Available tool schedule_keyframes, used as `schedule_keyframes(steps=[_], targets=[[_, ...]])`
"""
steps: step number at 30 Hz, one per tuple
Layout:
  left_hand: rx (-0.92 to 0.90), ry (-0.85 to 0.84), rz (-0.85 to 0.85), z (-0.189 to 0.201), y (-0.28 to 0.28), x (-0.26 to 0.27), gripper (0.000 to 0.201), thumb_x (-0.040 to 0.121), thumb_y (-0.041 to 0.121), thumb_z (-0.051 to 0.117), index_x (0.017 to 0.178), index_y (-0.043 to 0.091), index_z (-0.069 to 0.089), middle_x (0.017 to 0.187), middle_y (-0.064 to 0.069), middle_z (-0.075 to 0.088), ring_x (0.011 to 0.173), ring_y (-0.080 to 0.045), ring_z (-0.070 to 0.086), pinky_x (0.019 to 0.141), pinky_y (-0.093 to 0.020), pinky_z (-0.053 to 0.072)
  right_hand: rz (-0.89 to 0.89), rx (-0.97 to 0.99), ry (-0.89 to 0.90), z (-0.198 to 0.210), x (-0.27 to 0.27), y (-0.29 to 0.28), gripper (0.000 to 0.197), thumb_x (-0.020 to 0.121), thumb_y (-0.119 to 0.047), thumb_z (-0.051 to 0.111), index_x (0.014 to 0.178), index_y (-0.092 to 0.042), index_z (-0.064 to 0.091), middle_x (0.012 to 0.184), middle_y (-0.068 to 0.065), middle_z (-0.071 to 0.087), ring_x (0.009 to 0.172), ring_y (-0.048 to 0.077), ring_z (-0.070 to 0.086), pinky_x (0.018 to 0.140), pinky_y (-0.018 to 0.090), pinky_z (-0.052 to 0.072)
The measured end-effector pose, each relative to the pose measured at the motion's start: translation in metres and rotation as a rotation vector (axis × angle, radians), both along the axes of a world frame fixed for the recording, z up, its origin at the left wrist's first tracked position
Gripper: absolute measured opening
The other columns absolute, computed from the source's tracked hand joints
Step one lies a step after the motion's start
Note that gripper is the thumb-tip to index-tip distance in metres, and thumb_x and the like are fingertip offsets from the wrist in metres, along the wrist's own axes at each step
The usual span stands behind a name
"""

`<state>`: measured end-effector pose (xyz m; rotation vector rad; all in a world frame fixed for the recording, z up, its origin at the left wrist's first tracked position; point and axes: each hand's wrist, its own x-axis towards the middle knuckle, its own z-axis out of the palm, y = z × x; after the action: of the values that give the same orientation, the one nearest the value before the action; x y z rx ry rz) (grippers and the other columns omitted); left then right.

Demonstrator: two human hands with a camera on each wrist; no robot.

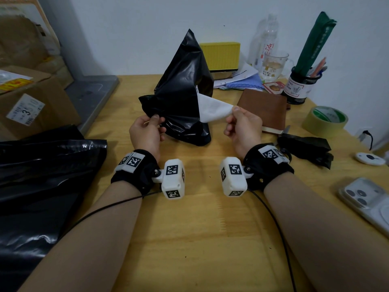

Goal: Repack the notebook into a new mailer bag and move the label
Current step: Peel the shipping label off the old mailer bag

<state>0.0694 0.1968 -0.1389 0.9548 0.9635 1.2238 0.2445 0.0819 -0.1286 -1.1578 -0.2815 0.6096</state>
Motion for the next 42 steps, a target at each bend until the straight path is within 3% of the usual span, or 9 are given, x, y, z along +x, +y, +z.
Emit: schedule_keyframes(steps=[4, 10, 16, 21, 30, 40, 42], targets=[[0.002, -0.006, 0.003, 0.0000, 0.0007, 0.0003, 0.012, 0.096, 0.011, 0.060, 0.085, 0.016, 0.059, 0.082, -0.004, 0.071, 0.054, -0.011, 0.056, 0.042, -0.022, 0.039, -0.006, 0.010, -0.027, -0.0009, -0.0007, -0.0006, 0.020, 0.106, -0.017, 0.050, 0.115, -0.005, 0.063, 0.056, -0.001, 0.061, 0.040, 0.012, 0.046, 0.041, 0.023, 0.041], [0.011, -0.005, 0.011, 0.0006, -0.0002, -0.0001, 0.010, 0.096, 0.011, 0.061, 0.086, 0.015, 0.060, 0.082, -0.004, 0.072, 0.053, -0.009, 0.055, 0.042, -0.021, 0.039, -0.009, 0.004, -0.055, 0.0029, -0.0031, -0.0033, 0.019, 0.107, -0.020, 0.045, 0.103, -0.012, 0.062, 0.059, -0.001, 0.062, 0.041, 0.012, 0.047, 0.040, 0.022, 0.039], [0.011, 0.003, 0.017, 0.0006, 0.0005, -0.0009, 0.010, 0.095, 0.012, 0.061, 0.086, 0.015, 0.061, 0.082, -0.003, 0.072, 0.054, -0.010, 0.056, 0.043, -0.022, 0.040, -0.035, 0.002, -0.059, 0.0016, -0.0010, -0.0018, 0.025, 0.107, -0.020, 0.044, 0.118, -0.004, 0.060, 0.059, -0.001, 0.064, 0.041, 0.013, 0.047, 0.039, 0.024, 0.040], [0.008, -0.005, 0.021, -0.0004, 0.0012, 0.0002, 0.011, 0.095, 0.011, 0.061, 0.085, 0.015, 0.060, 0.083, -0.004, 0.072, 0.054, -0.011, 0.056, 0.042, -0.022, 0.040, -0.045, 0.006, -0.062, 0.0044, -0.0016, -0.0028, 0.019, 0.108, -0.019, 0.042, 0.110, -0.010, 0.058, 0.061, 0.000, 0.066, 0.040, 0.013, 0.046, 0.039, 0.023, 0.041], [0.011, -0.011, 0.029, -0.0007, 0.0018, -0.0009, 0.009, 0.095, 0.011, 0.061, 0.087, 0.015, 0.061, 0.083, -0.003, 0.072, 0.055, -0.010, 0.057, 0.044, -0.022, 0.040, -0.102, 0.011, -0.088, 0.0044, -0.0007, -0.0027, 0.023, 0.109, -0.020, 0.039, 0.113, -0.005, 0.057, 0.062, -0.001, 0.068, 0.039, 0.014, 0.045, 0.037, 0.023, 0.041], [-0.010, -0.040, 0.036, 0.0011, 0.0010, -0.0019, 0.016, 0.095, 0.009, 0.060, 0.081, 0.016, 0.056, 0.080, -0.004, 0.070, 0.054, -0.011, 0.055, 0.042, -0.022, 0.039, -0.136, 0.031, -0.062, 0.0056, 0.0004, -0.0037, 0.021, 0.109, -0.021, 0.038, 0.107, -0.011, 0.056, 0.063, 0.000, 0.068, 0.039, 0.014, 0.044, 0.040, 0.023, 0.041], [-0.013, -0.042, 0.036, 0.0012, 0.0012, -0.0022, 0.015, 0.095, 0.010, 0.060, 0.082, 0.016, 0.057, 0.081, -0.004, 0.070, 0.054, -0.011, 0.056, 0.042, -0.022, 0.039, -0.144, 0.037, -0.042, 0.0049, 0.0008, -0.0032, 0.021, 0.109, -0.021, 0.038, 0.113, -0.011, 0.056, 0.064, 0.001, 0.068, 0.040, 0.014, 0.044, 0.040, 0.024, 0.042]])
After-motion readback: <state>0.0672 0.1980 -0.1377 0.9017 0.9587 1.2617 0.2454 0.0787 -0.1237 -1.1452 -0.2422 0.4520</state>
